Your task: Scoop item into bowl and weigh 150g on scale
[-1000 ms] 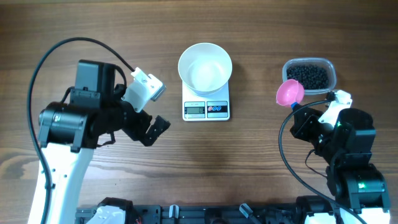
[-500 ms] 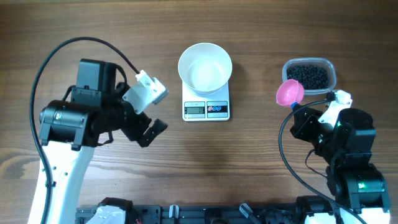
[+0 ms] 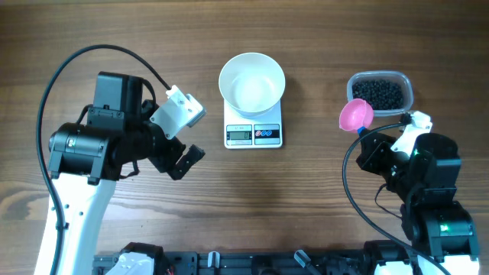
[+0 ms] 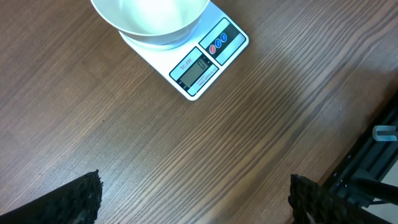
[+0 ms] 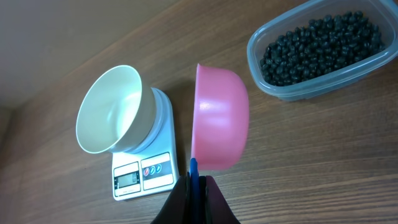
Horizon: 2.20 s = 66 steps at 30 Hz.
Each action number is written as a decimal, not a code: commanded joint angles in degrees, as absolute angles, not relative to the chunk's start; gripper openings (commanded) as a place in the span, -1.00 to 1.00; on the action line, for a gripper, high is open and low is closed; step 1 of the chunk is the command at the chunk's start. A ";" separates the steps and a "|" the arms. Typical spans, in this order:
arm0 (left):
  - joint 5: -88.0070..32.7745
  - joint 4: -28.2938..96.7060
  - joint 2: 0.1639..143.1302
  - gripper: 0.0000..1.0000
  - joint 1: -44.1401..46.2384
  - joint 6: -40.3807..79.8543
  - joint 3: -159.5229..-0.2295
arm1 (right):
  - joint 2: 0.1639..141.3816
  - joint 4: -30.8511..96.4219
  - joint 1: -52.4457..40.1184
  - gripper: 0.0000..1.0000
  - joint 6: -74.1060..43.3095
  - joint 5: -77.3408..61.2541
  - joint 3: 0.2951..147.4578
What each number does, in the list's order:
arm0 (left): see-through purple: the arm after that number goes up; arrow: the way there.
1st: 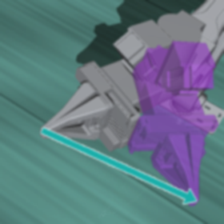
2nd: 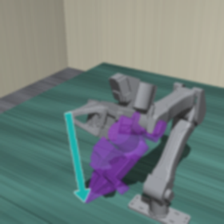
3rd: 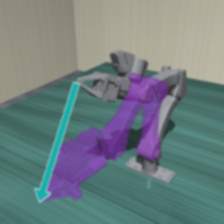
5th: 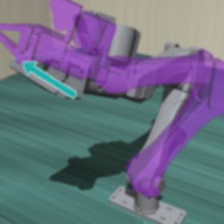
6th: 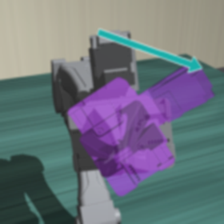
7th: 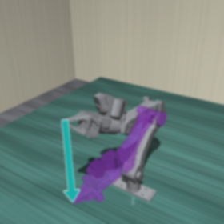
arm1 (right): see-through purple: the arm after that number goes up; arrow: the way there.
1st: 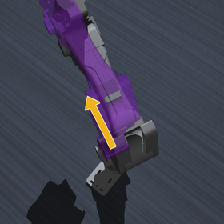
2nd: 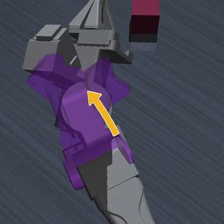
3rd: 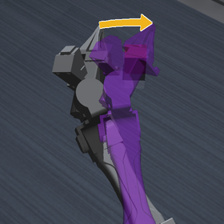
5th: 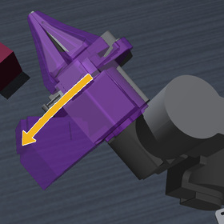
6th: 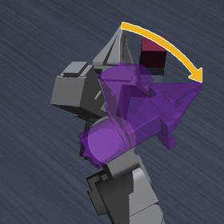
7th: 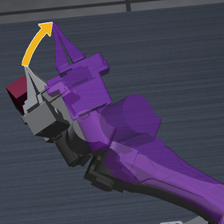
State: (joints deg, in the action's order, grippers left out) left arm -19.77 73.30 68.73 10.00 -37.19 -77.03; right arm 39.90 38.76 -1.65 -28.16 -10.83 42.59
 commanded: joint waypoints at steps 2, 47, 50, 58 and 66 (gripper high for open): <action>-19.66 73.30 68.14 1.00 9.56 -36.64 -78.02 | 39.92 38.63 -1.41 -0.91 -27.00 -10.35 43.03; -27.40 78.70 66.74 1.00 1.58 -50.78 -78.24 | 39.92 41.67 -1.41 -0.91 -17.78 -10.33 49.08; -27.40 78.72 66.74 1.00 1.58 -50.78 -78.24 | 39.92 42.59 -1.41 -0.91 -17.80 -10.33 49.08; -27.40 78.70 66.74 1.00 1.58 -50.78 -78.24 | 39.92 43.88 -1.41 -0.91 -16.49 -10.33 49.08; -27.40 78.72 66.74 1.00 1.58 -50.78 -78.24 | 39.94 38.61 -1.41 -0.91 -12.14 -6.85 49.08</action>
State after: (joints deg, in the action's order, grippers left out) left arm -26.89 78.89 67.48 2.07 -49.47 -77.08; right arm 39.90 40.88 -1.65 -13.87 -8.62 47.90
